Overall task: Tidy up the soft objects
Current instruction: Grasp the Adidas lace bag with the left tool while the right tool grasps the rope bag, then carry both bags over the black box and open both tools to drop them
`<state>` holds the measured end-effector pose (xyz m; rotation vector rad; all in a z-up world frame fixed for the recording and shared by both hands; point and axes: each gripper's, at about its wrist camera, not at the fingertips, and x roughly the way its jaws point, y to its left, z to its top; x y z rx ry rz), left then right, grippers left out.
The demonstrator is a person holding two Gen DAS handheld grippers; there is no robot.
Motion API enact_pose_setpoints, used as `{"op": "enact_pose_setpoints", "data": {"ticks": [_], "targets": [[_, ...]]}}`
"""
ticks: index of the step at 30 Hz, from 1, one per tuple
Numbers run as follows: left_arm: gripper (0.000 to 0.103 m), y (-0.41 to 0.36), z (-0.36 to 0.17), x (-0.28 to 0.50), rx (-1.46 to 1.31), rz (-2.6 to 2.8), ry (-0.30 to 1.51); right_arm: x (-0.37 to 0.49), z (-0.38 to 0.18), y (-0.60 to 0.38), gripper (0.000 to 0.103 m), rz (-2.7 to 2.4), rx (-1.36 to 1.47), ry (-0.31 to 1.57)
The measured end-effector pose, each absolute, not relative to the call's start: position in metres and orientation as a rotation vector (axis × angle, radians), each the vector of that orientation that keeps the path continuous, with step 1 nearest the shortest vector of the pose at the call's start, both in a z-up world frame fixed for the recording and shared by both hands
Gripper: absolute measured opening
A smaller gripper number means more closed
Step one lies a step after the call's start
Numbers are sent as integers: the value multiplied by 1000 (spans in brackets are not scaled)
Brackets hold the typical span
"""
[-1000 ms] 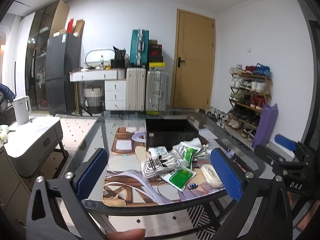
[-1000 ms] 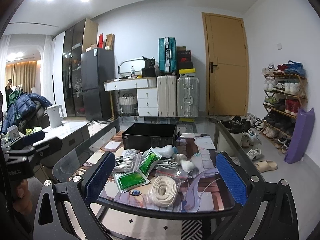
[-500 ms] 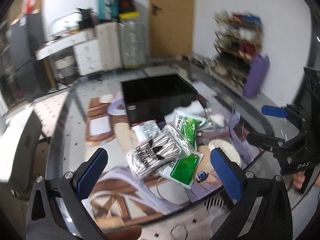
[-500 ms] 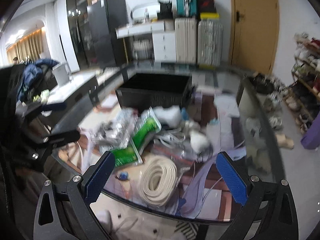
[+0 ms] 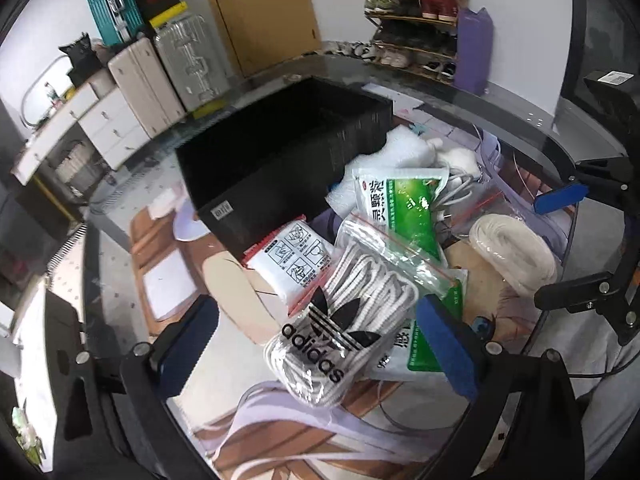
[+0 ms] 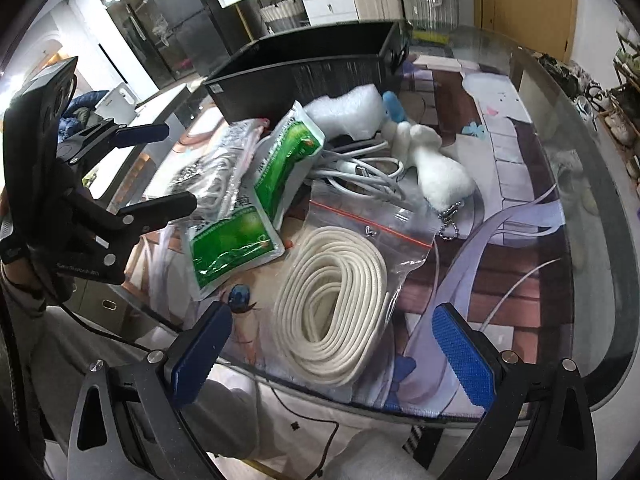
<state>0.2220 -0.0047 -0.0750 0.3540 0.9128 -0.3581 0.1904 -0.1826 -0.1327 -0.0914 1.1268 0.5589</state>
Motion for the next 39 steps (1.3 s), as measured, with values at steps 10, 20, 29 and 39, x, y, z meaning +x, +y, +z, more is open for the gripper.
{"op": "enact_pose_setpoints", "data": {"ticks": [10, 20, 29, 39], "targets": [[96, -10, -88, 228, 349, -445, 939, 199, -133, -170, 76, 562, -149, 1140], [40, -9, -85, 221, 295, -445, 1000, 192, -130, -173, 36, 614, -206, 1115], [33, -5, -78, 208, 264, -424, 1004, 183, -118, -179, 33, 641, -197, 1065], [33, 17, -27, 180, 135, -367, 823, 171, -68, -181, 33, 672, -144, 848]]}}
